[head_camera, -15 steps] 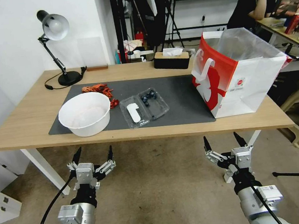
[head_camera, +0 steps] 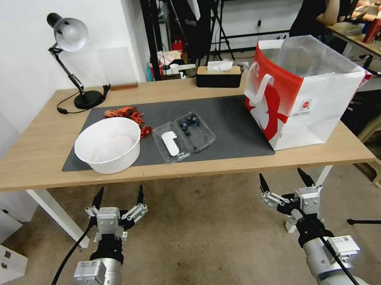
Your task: Close the takeout container lid, then place the container into the takeout bag.
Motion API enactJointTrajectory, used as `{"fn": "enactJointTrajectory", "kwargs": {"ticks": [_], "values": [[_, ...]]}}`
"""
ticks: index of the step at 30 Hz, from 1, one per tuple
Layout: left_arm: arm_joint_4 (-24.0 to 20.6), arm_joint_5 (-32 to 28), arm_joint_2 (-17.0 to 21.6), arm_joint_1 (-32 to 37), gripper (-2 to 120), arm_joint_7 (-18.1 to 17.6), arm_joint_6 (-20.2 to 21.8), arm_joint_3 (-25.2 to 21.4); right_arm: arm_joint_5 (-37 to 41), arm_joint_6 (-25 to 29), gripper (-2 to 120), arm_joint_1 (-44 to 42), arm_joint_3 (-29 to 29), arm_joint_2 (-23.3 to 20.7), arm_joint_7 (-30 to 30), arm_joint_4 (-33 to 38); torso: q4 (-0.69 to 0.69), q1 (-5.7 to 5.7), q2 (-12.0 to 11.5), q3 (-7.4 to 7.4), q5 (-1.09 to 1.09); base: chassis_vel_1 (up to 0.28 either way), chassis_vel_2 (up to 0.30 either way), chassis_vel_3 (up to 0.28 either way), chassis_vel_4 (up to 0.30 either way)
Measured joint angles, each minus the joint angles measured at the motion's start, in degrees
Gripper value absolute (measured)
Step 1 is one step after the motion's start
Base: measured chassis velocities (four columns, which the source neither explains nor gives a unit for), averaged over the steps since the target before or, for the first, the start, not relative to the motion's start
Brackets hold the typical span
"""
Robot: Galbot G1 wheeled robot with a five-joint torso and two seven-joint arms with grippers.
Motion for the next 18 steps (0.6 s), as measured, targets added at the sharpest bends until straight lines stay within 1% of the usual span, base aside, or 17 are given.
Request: {"fn": "enactJointTrajectory", "kwargs": {"ticks": [3, 4, 5, 6, 7, 8, 10, 11, 12, 13, 14, 15, 18], "values": [[-0.55, -1.07, -0.05, 0.00, 100, -0.26, 0.92, 0.18, 0.62, -1.08, 100, 0.09, 0.02, 0.25, -0.98, 0.28, 0.00, 0.00, 0.00, 0.00, 0.00, 0.000, 0.000, 0.000, 0.000], [-1.83, -3.20, -0.22, 0.00, 100, -0.90, 2.82, 0.74, 2.01, -3.71, 100, 0.34, 0.00, 0.88, -3.10, 1.06, 0.00, 0.00, 0.00, 0.00, 0.00, 0.000, 0.000, 0.000, 0.000], [-1.83, -3.20, -0.22, 0.00, 100, -0.90, 2.82, 0.74, 2.01, -3.71, 100, 0.34, 0.00, 0.88, -3.10, 1.06, 0.00, 0.00, 0.00, 0.00, 0.00, 0.000, 0.000, 0.000, 0.000], [-2.50, -4.28, -0.32, 0.00, 100, -1.26, 3.81, 1.02, 2.76, -5.07, 100, 0.49, 0.00, 1.22, -4.25, 1.48, 0.00, 0.00, 0.00, 0.00, 0.01, 0.000, 0.000, 0.000, 0.000], [-4.14, -7.12, -0.56, 0.00, 100, -2.17, 6.43, 1.73, 4.67, -8.55, 100, 0.83, -0.01, 2.07, -7.14, 2.52, 0.00, 0.00, 0.00, 0.00, 0.00, 0.000, 0.000, 0.000, 0.000], [-5.65, -9.65, -0.79, 0.00, 100, -2.98, 8.73, 2.38, 6.35, -10.69, 100, 1.24, -0.03, 2.59, -9.20, 3.02, 0.00, 0.00, 0.00, 0.00, 0.00, 0.000, 0.000, 0.000, 0.000], [-6.15, -10.51, -0.86, -0.01, 100, -3.24, 9.52, 2.59, 6.72, -11.06, 100, 1.36, -0.01, 2.66, -9.59, 3.04, 0.00, 0.00, 0.00, 0.00, 0.00, 0.000, 0.000, 0.000, 0.000], [-8.14, -13.91, -1.17, -0.01, 100, -4.33, 12.63, 3.44, 7.55, -11.63, 100, 1.60, 0.01, 2.81, -10.32, 3.03, 0.01, 0.00, 0.00, 0.00, 0.01, 0.000, 0.000, 0.000, 0.000], [-9.39, -16.04, -1.35, -0.01, 100, -4.99, 14.58, 3.98, 7.70, -11.69, 100, 1.69, 0.04, 2.83, -10.41, 3.03, 0.01, 0.00, 0.00, 0.00, 0.00, 0.000, 0.000, 0.000, 0.000], [-9.88, -18.06, -1.69, -0.08, 100, -4.22, 16.19, 4.63, 7.67, -11.72, 100, 1.77, 0.15, 2.83, -10.41, 3.03, 0.00, 0.00, 0.00, 0.00, 0.04, 0.000, 0.000, 0.000, 0.000], [-9.88, -18.06, -1.69, -0.08, 100, -4.22, 16.19, 4.63, 7.67, -11.72, 100, 1.77, 0.15, 2.83, -10.41, 3.03, 0.00, 0.00, 0.00, 0.00, 0.04, 0.000, 0.000, 0.000, 0.000], [-9.65, -18.52, -1.81, -0.06, 100, -3.62, 16.63, 4.96, 7.49, -11.72, 100, 1.81, 0.29, 2.82, -10.40, 3.03, 0.00, 0.00, 0.00, 0.00, 0.00, 0.000, 0.000, 0.000, 0.000], [-8.73, -18.56, -1.94, -0.18, 100, -2.85, 16.26, 5.11, 6.99, -11.70, 100, 1.85, 0.65, 2.72, -10.40, 3.03, 0.00, 0.00, 0.00, 0.00, 0.02, 0.000, 0.000, 0.000, 0.000]]}}
